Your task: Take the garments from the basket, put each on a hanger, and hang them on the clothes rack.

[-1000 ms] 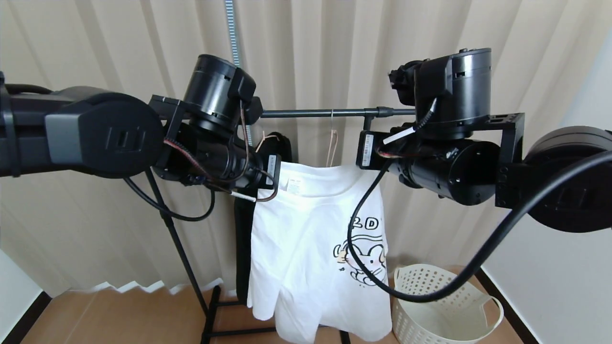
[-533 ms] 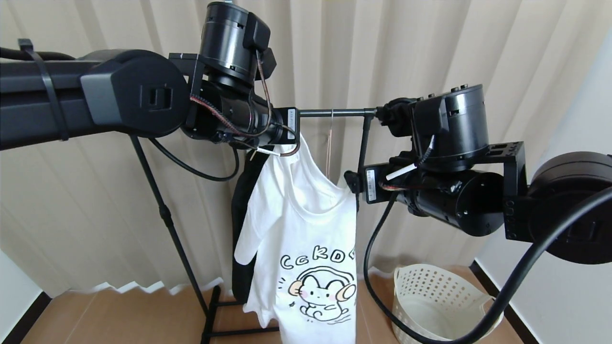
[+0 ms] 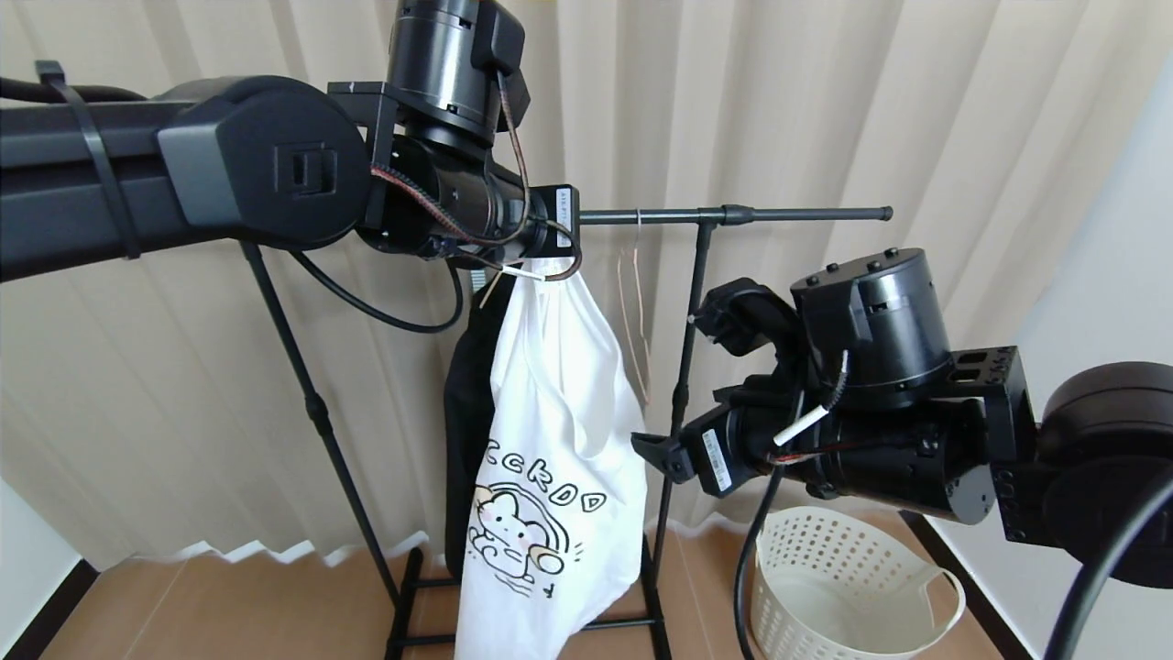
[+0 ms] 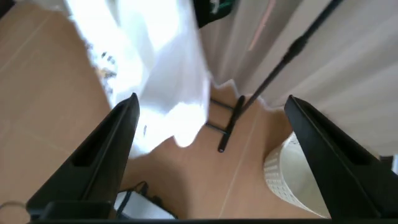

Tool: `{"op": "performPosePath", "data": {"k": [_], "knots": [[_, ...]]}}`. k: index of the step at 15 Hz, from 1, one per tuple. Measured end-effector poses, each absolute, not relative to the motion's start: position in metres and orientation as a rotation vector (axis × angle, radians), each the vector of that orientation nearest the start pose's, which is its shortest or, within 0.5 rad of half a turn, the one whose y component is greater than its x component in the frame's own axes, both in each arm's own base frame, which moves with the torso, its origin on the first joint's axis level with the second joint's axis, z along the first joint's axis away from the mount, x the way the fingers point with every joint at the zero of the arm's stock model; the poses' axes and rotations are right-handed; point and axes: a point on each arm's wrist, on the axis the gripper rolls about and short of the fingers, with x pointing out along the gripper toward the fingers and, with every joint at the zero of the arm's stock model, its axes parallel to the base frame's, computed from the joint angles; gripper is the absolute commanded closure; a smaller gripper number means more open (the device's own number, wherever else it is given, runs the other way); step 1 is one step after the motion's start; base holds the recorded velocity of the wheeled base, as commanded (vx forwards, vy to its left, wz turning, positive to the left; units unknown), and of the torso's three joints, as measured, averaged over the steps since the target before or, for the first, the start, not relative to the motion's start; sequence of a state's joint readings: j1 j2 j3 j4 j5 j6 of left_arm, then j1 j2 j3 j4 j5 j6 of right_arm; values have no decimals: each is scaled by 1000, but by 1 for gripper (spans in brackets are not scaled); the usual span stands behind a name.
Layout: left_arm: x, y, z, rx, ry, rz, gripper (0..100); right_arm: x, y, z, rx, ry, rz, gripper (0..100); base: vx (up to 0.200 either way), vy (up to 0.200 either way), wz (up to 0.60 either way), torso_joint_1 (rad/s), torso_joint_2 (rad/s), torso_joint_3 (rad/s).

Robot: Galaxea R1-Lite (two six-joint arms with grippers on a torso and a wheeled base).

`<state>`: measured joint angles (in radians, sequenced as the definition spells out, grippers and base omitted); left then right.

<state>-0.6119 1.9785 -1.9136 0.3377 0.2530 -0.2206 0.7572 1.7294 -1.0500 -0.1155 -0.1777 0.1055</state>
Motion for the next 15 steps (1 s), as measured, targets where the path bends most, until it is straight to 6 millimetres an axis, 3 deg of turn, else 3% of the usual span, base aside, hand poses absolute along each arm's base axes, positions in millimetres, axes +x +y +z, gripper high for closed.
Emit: {"op": "performPosePath", "data": {"k": [2, 5, 10, 15], "knots": [[323, -222, 299, -42, 406, -307, 100, 231, 215, 192, -130, 490, 588, 0, 0, 0, 0, 0, 0, 0], [322, -224, 296, -34, 412, -303, 100, 235, 231, 197, -13, 373, 602, 0, 0, 0, 0, 0, 0, 0], [318, -224, 296, -28, 419, -306, 100, 253, 259, 191, 47, 321, 452, 0, 0, 0, 0, 0, 0, 0], [307, -226, 300, -15, 416, -326, 100, 282, 254, 181, 35, 311, 315, 0, 0, 0, 0, 0, 0, 0]]}}
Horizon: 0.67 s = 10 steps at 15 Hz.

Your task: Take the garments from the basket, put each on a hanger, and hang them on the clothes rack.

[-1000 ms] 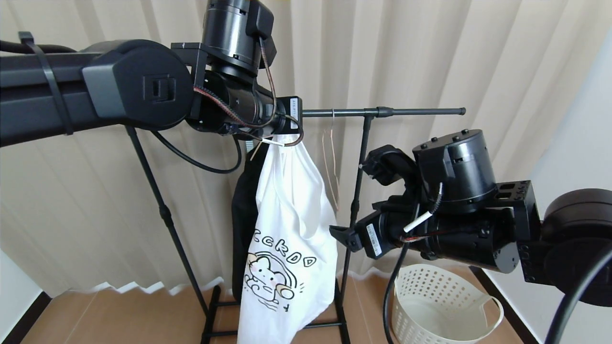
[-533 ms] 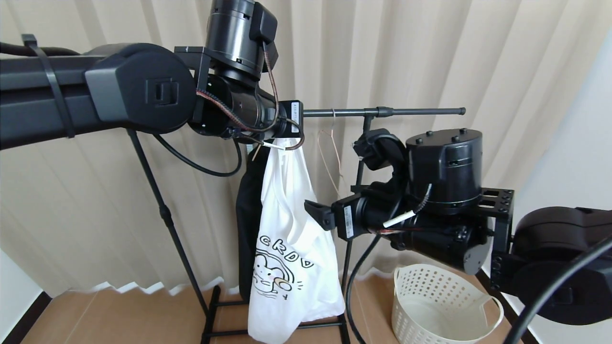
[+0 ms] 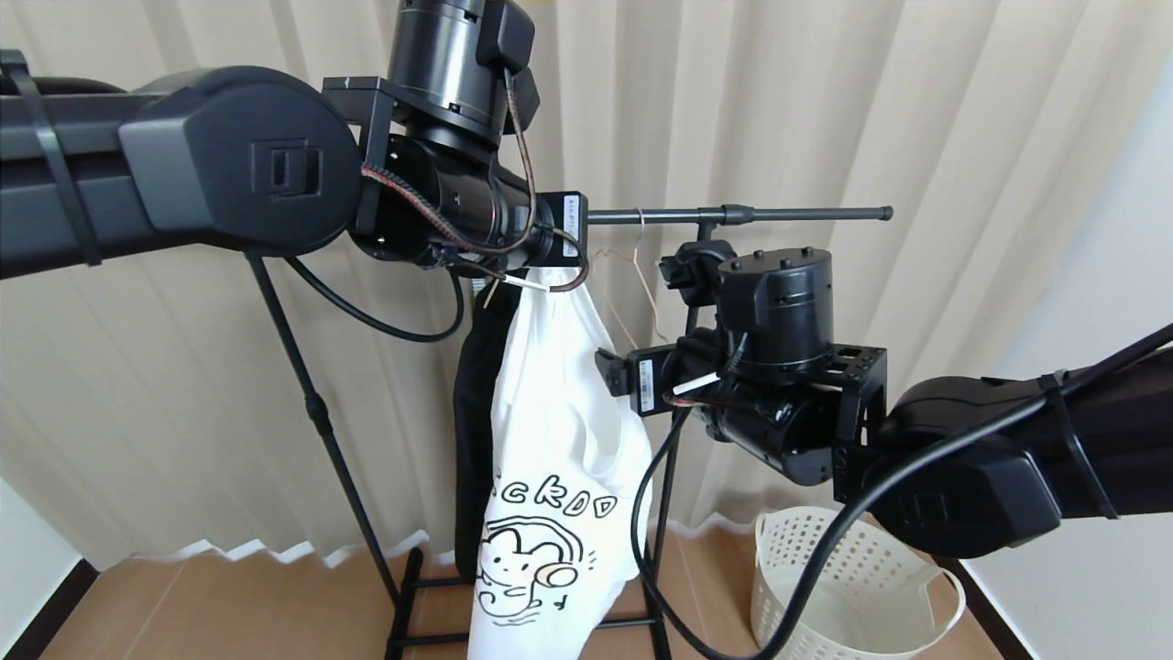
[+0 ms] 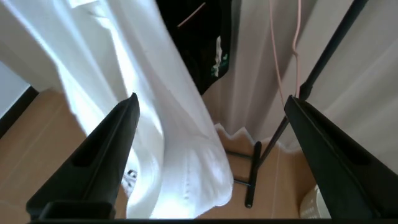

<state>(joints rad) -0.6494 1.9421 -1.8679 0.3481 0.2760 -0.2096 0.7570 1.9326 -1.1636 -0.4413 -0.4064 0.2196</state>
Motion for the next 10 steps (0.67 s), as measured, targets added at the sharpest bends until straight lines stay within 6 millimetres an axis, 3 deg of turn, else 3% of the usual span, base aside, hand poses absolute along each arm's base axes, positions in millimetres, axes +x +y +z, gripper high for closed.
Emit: {"op": "performPosePath", "data": {"k": [4, 9, 10], "knots": [[300, -225, 297, 11, 432, -340, 100, 298, 241, 175, 2, 320, 268, 0, 0, 0, 0, 0, 0, 0], [293, -224, 294, 51, 444, -361, 100, 301, 237, 170, -6, 332, 259, 0, 0, 0, 0, 0, 0, 0], [292, -223, 293, 59, 449, -365, 100, 301, 237, 170, -8, 333, 258, 100, 0, 0, 0, 0, 0, 0]]}}
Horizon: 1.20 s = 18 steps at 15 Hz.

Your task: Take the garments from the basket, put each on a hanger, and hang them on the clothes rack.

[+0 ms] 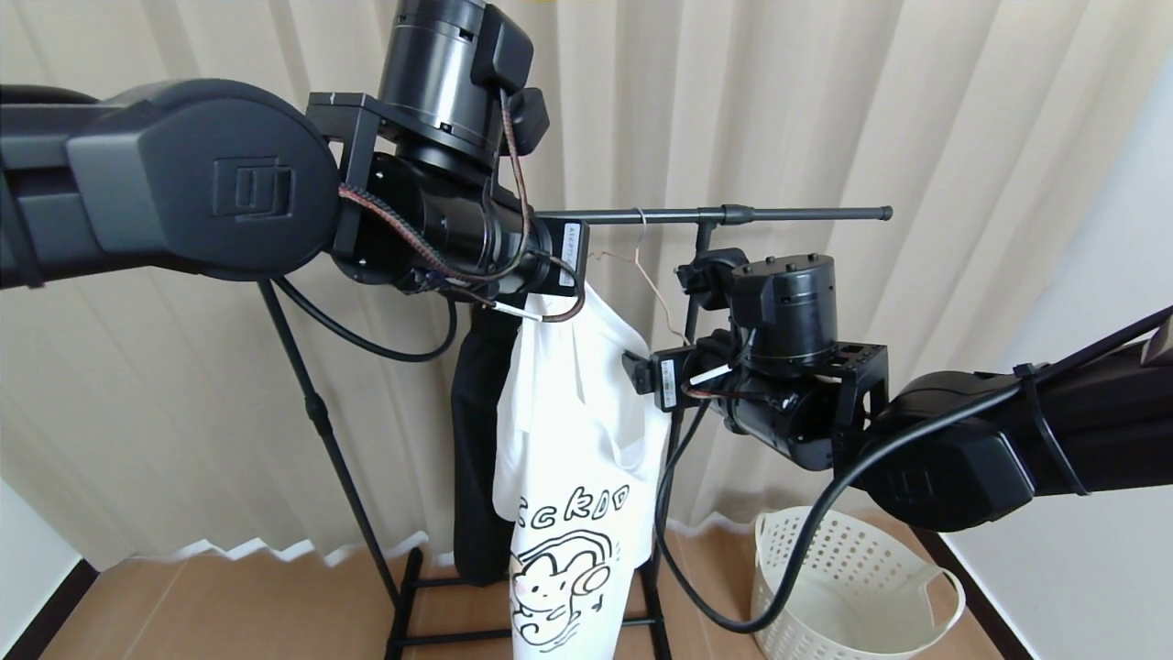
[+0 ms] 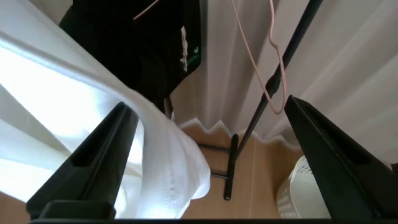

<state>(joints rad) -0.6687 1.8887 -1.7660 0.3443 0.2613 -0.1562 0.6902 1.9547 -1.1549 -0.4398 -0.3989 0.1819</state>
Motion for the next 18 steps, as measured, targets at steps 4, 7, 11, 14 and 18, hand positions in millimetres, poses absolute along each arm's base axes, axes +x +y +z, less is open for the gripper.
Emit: {"op": "performPosePath", "data": {"k": [4, 7, 11, 14, 18], "knots": [[288, -221, 292, 66, 454, -368, 100, 303, 235, 168, -6, 335, 255, 100, 0, 0, 0, 0, 0, 0], [288, -220, 293, 77, 453, -371, 100, 303, 234, 169, -4, 335, 249, 100, 0, 0, 0, 0, 0, 0], [288, -221, 277, 94, 518, -450, 0, 301, 222, 184, 10, 305, 233, 100, 0, 0, 0, 0, 0, 0], [286, -220, 263, 117, 568, -479, 0, 293, 204, 203, -4, 264, 216, 100, 0, 0, 0, 0, 0, 0], [277, -217, 264, 116, 582, -547, 0, 286, 176, 218, -66, 226, 173, 100, 0, 0, 0, 0, 0, 0]]}}
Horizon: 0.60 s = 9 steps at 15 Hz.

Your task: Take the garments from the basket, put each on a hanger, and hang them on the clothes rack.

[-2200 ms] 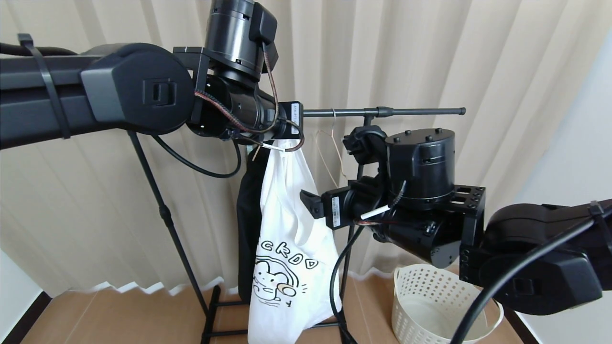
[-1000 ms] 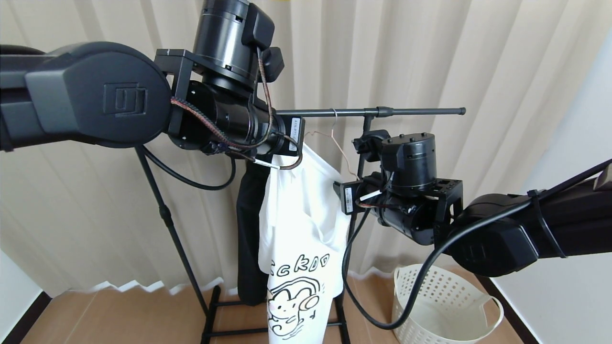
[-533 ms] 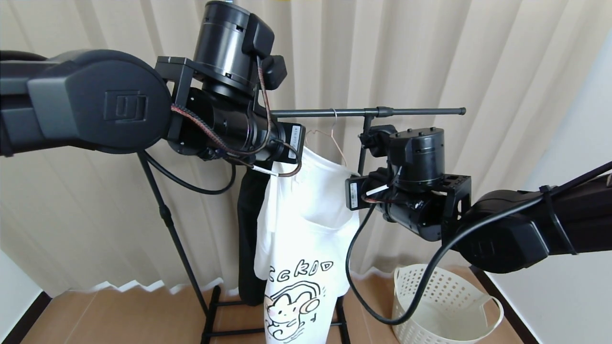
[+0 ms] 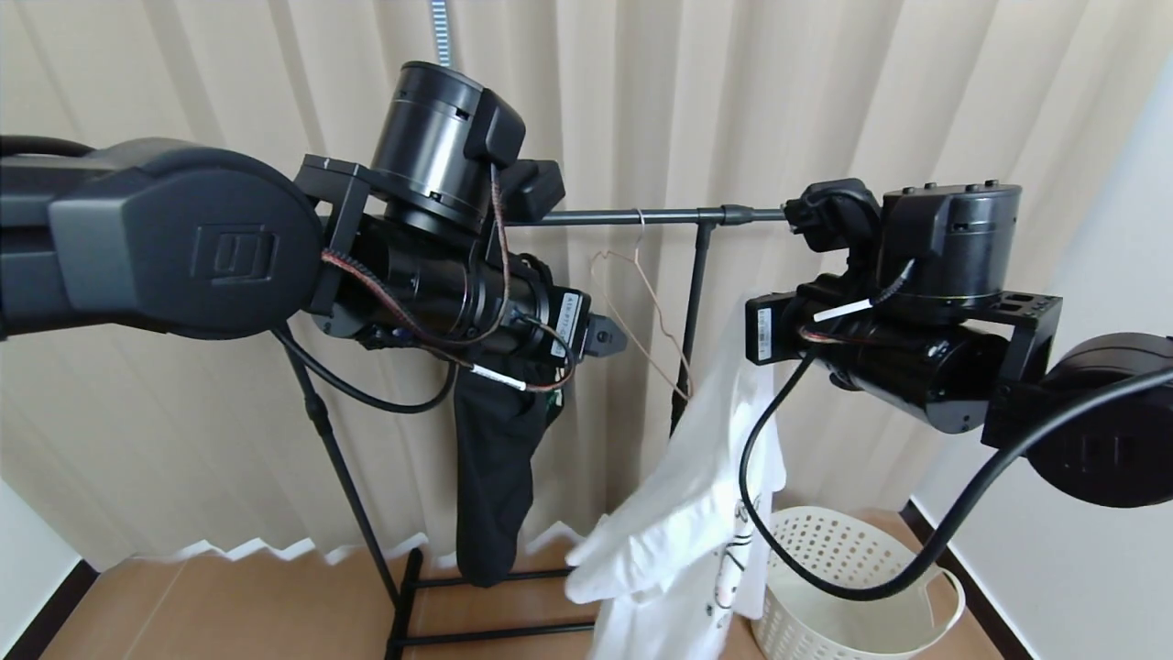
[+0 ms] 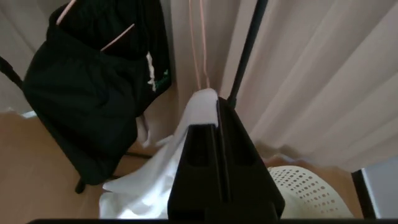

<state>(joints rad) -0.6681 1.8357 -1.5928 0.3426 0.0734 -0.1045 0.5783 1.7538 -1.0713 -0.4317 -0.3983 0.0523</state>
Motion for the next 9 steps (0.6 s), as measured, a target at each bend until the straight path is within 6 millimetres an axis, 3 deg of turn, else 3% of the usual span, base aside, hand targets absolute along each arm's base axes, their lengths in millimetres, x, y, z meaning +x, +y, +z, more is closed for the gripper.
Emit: {"op": "performPosePath", "data": {"k": [4, 7, 9], "knots": [[279, -213, 256, 115, 616, -577, 0, 271, 148, 219, -232, 228, 141, 100, 0, 0, 0, 0, 0, 0], [285, -217, 247, 127, 636, -556, 0, 270, 130, 224, -235, 218, 91, 100, 0, 0, 0, 0, 0, 0], [288, -219, 240, 139, 651, -531, 0, 272, 124, 225, -233, 218, 70, 100, 0, -200, 0, 2, 2, -2]]}}
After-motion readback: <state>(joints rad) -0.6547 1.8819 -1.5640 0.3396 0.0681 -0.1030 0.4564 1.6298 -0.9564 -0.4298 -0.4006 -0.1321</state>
